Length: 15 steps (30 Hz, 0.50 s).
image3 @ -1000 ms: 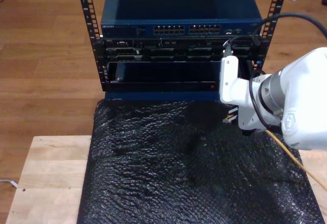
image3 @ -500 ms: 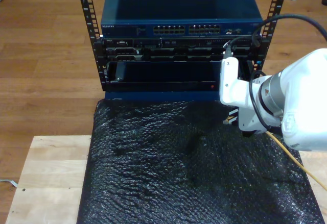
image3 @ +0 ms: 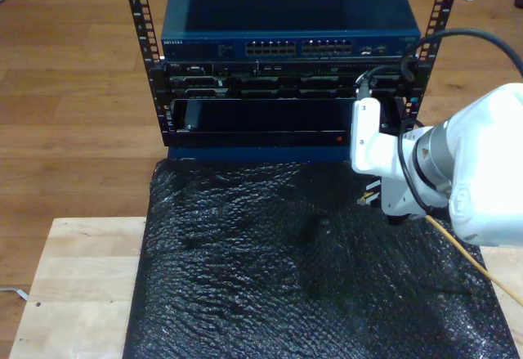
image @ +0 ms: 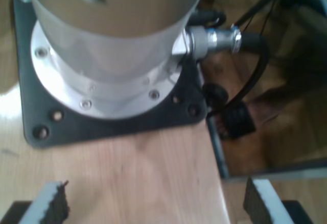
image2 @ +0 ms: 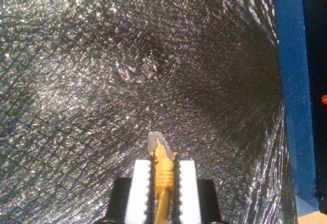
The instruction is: Grab the cable and plug it in
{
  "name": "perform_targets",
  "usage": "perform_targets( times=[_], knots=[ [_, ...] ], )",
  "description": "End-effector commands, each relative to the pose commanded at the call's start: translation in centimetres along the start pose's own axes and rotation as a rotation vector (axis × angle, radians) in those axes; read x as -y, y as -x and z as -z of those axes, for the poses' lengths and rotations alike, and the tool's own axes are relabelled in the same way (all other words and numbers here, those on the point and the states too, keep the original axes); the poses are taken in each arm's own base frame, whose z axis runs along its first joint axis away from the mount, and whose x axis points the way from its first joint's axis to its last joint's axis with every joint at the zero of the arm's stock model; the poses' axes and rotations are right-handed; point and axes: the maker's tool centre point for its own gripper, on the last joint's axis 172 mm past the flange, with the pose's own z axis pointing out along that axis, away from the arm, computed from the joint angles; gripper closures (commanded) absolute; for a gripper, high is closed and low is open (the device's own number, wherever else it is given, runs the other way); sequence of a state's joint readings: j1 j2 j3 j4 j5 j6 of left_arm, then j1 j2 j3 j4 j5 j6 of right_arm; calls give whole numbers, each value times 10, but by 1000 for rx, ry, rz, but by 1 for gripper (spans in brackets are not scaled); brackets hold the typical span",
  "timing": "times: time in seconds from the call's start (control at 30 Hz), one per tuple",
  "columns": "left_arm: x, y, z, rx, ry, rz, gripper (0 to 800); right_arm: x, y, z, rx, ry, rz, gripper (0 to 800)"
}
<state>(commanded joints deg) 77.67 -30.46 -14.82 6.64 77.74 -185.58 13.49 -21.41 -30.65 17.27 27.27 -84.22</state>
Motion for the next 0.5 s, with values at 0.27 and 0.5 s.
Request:
perform_targets(
  times=[0.27, 0.5],
  knots=[
    [4, 20, -31, 77, -39, -10, 0, 3, 3, -8, 7, -17, -9, 800],
    [7, 29, -37, 118, -47, -10, 0, -18, 1, -2, 6, 62, 8, 800]
  ],
)
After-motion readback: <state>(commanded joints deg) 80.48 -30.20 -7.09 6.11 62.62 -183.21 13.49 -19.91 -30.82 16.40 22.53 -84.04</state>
